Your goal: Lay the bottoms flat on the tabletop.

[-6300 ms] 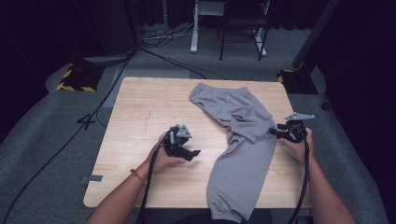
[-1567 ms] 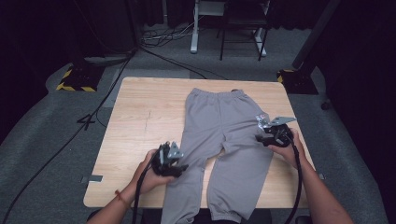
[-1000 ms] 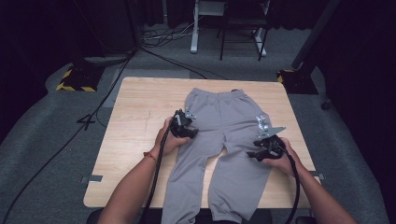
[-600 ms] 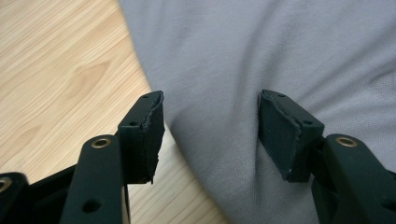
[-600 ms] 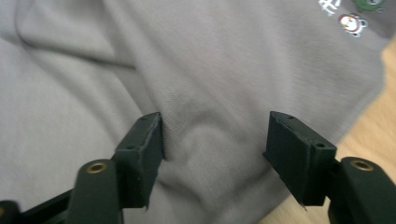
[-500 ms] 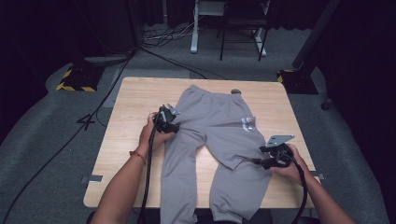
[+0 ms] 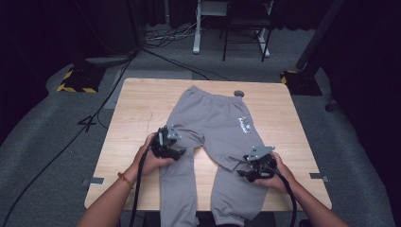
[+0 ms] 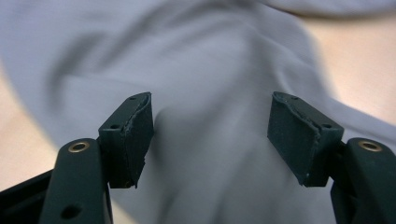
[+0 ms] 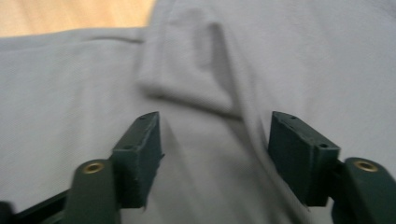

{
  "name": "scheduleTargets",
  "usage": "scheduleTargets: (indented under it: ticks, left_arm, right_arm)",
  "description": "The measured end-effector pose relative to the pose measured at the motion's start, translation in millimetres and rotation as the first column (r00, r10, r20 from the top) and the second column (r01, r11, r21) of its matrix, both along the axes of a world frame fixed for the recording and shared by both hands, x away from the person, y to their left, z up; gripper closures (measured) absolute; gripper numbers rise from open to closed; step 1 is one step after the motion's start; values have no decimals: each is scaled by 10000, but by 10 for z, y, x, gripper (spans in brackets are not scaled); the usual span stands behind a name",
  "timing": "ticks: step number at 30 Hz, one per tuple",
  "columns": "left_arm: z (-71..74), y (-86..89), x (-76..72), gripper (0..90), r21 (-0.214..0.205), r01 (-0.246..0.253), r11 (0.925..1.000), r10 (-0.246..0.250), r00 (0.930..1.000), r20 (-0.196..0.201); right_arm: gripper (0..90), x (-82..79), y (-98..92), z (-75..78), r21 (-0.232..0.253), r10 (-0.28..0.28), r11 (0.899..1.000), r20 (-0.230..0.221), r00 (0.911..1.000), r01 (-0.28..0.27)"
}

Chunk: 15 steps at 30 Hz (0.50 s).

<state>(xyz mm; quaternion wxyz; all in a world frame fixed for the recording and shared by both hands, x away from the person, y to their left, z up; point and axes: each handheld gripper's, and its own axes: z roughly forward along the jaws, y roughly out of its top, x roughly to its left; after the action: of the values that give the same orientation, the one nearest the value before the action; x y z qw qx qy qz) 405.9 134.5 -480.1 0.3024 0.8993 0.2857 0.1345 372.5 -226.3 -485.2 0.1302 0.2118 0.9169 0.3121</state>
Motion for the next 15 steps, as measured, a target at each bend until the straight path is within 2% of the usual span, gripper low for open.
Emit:
scheduleTargets:
  ticks: [2, 3, 4, 5, 8, 10, 15]
  left_arm:
    - [-26, -37, -166, 305, 80, 203, 9998, -202, 9997, -131]
    - [-45, -62, -246, 305, 365, 360, 9987, -355, 9992, -166]
    - [-51, -73, -325, 306, 451, 459, 9979, -457, 9989, -48]
    - [-51, -75, -387, 320, 422, 524, 9977, -519, 9986, -115]
    - [-72, -84, -554, 322, 158, 646, 9978, -643, 9978, -187]
    - [-94, -74, -643, 321, -269, 702, 9972, -717, 9957, -592]
    - [-105, -33, -880, 322, -379, 873, 9955, -894, 9942, -592]
  right_arm:
    - [360, -119, -3, 8, -117, -49, 9999, 42, 10000, 50]
    - [358, -184, -7, 13, -191, 57, 9998, -36, 10000, -58]
    - [358, -246, -15, 10, -114, 119, 9999, -188, 9998, -121]
    - [354, -305, -26, 5, -21, 128, 9999, -359, 9993, -128]
    - [353, -464, -57, 16, -181, 311, 9993, -378, 9988, -318]
    - [355, -555, -81, 23, -252, 463, 9986, -438, 9980, -474]
    - [347, -722, -207, 43, -429, 795, 9954, -1270, 9887, -855]
